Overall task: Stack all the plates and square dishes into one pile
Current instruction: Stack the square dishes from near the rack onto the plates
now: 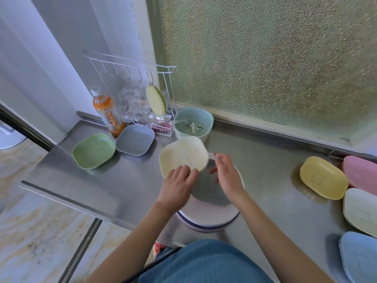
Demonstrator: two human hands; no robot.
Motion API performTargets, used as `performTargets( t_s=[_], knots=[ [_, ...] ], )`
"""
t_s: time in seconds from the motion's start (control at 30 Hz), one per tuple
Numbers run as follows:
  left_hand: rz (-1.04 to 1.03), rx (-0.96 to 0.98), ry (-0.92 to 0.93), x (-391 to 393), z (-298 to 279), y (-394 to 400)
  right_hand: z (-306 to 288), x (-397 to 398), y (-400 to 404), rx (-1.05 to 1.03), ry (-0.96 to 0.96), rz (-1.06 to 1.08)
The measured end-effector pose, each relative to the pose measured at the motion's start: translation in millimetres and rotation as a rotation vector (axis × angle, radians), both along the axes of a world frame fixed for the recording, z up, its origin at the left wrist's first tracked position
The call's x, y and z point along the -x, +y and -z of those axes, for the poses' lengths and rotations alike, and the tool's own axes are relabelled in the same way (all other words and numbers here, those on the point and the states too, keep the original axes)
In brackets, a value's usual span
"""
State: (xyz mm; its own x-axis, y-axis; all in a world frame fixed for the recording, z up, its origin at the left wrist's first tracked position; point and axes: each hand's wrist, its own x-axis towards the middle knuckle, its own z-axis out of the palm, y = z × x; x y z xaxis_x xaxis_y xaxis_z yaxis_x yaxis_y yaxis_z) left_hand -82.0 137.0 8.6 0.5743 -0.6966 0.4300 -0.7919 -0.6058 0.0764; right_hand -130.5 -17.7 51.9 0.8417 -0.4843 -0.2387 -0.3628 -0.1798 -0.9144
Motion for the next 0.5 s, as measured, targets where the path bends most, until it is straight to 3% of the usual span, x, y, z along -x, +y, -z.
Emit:
performTargets(
  t_s=[0.13, 0.23, 0.37, 0.5],
  knots=[
    [0.174, -0.076, -0.011, 12.8, 5.5, -10.1, 11.2, 1.2, -13.6, 0.277, 0.125, -0.036],
    [0.149, -0.014, 0.017, 13.6, 1.1, -10.9, 17.1, 11.8, -14.7, 0.289, 0.134, 0.029],
    [-0.024, 0.115, 0.297, 7.4, -12.5, -13.8, 17.3, 36.7, -16.5, 0.274, 0.097, 0.118],
    [-0.145, 0.077, 0.670, 4.6, -12.2, -23.1, 24.0, 56.7, -13.2, 0.340, 0.145, 0.122]
  ],
)
